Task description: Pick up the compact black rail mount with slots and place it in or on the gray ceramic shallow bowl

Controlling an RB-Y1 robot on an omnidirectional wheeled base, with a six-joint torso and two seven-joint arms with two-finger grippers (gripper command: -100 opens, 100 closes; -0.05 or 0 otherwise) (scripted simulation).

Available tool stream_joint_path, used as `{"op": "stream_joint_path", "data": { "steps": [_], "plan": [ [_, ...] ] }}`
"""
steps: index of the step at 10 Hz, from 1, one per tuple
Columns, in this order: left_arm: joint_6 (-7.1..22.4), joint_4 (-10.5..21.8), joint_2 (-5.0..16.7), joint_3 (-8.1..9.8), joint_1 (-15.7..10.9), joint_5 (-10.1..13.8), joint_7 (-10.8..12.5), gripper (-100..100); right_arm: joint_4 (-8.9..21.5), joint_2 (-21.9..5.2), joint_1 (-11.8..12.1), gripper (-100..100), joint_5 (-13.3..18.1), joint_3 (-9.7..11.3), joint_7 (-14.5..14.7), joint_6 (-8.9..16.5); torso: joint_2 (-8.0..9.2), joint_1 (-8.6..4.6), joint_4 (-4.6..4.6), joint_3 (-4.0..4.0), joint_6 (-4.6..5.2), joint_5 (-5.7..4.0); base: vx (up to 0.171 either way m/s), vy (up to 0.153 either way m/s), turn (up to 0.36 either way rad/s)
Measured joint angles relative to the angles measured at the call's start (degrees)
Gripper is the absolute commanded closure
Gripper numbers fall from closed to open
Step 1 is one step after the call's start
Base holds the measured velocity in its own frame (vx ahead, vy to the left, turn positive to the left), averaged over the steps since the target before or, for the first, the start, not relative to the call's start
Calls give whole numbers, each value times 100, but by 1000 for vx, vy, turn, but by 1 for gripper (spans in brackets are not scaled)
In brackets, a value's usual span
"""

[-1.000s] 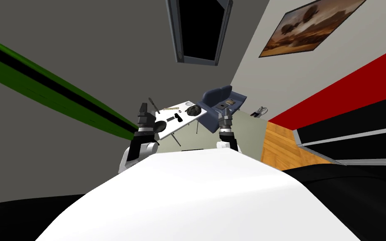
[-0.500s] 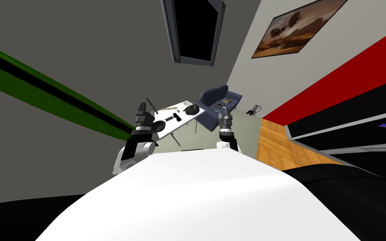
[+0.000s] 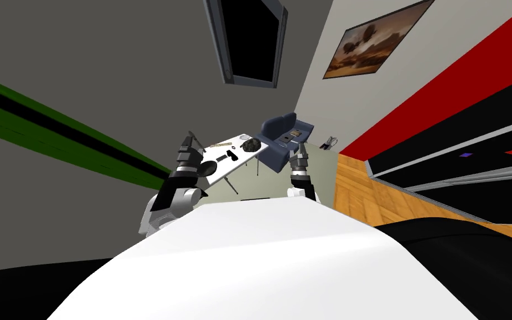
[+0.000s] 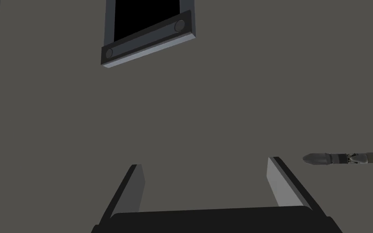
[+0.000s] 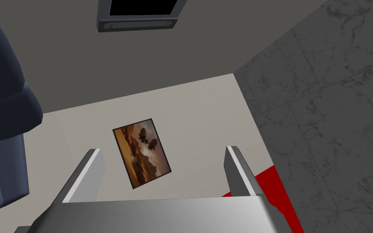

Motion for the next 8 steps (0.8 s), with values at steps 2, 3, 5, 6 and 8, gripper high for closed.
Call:
{"op": "stream_joint_path", "data": {
  "steps": [2, 3, 5, 6, 8],
  "plan": [
    [323, -58, 117, 100, 21, 122, 40, -100, 0, 0, 0, 0, 0, 0, 0, 0, -2, -3, -1, -1, -1, 0, -29, 5, -124],
    [463, -83, 159, 136, 48, 168, 57, -100, 0, 0, 1, 0, 0, 0, 0, 0, -5, -2, -1, -2, -3, 0, -20, 6, -197],
    [748, -54, 319, 259, 34, 317, 102, -100, 0, 0, 1, 0, 0, -1, 0, 0, -9, 0, -2, -5, -4, 0, -16, 9, -108],
    [886, -56, 397, 311, 51, 394, 107, -100, 0, 0, 1, 0, 0, 0, 0, 0, -10, -1, -2, -6, -1, 0, -12, 6, -93],
    [1158, -95, 473, 379, 57, 469, 128, -100, 0, 0, 2, 0, 0, -1, 0, 0, -13, -3, -3, -7, -5, 0, -1, 0, -103]
  ]
}}
